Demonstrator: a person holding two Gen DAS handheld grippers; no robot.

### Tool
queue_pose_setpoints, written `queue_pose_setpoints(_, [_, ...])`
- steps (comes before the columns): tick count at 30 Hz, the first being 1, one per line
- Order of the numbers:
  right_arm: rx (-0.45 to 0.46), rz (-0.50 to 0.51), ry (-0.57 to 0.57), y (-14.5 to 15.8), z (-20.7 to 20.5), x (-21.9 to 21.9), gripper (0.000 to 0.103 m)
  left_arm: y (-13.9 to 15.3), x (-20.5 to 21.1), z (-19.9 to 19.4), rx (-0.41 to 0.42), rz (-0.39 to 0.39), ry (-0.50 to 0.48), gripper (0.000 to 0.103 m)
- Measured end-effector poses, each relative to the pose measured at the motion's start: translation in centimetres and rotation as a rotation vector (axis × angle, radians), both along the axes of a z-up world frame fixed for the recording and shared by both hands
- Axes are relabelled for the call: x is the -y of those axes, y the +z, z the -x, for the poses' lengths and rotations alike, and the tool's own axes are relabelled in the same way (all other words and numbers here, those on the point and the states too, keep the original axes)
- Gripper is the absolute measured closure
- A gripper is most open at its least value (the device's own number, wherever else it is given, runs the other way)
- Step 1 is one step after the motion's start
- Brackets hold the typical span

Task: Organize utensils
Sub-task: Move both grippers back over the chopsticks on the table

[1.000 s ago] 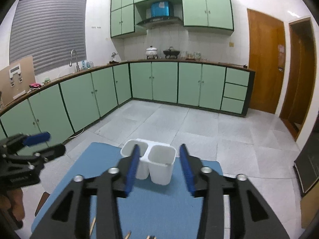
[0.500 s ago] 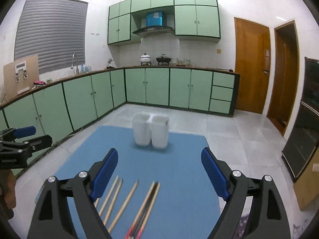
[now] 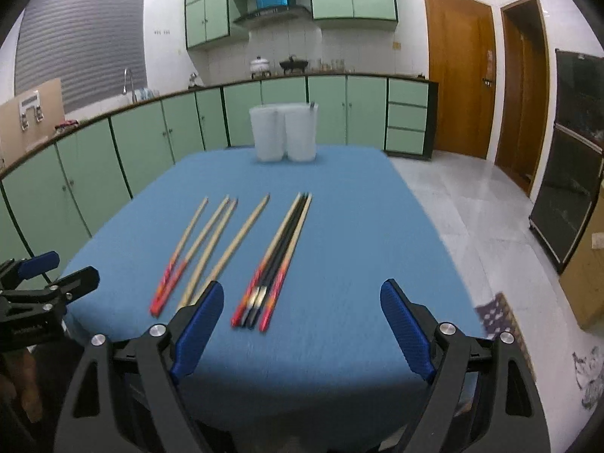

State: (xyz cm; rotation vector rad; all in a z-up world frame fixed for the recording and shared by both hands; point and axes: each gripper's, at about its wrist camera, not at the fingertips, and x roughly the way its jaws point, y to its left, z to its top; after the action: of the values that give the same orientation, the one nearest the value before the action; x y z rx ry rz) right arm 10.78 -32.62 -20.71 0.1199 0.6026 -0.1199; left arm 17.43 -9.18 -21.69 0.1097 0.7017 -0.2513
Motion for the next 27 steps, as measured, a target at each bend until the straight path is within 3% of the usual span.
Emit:
queue_pose_setpoints(11, [-0.056, 0.036, 0.022, -2.9, -1.3, -1.5, 0.032, -3.5, 0.7, -1.4, -0.066, -0.055, 0.002, 0.007])
queue_pose_setpoints(17, [-0.061, 0.043, 0.034, -3.3, -1.6, -1.4, 0.033, -4.1, 1.3, -2.2, -0.077, -0.071, -0.004, 0.007])
queue_pose_setpoints(22, [-0.089, 0.038, 0.048, -4.0, -2.2, -1.3, 0.042, -5.0, 1.7, -2.6, -0.100, -0.085, -0.006, 0.008])
queue_pose_setpoints(27, [-0.108, 0.034, 0.051, -4.5, -2.9, -1.3, 0.044, -5.1, 2.1, -3.1, -0.105, -0.087, -0.009, 0.008])
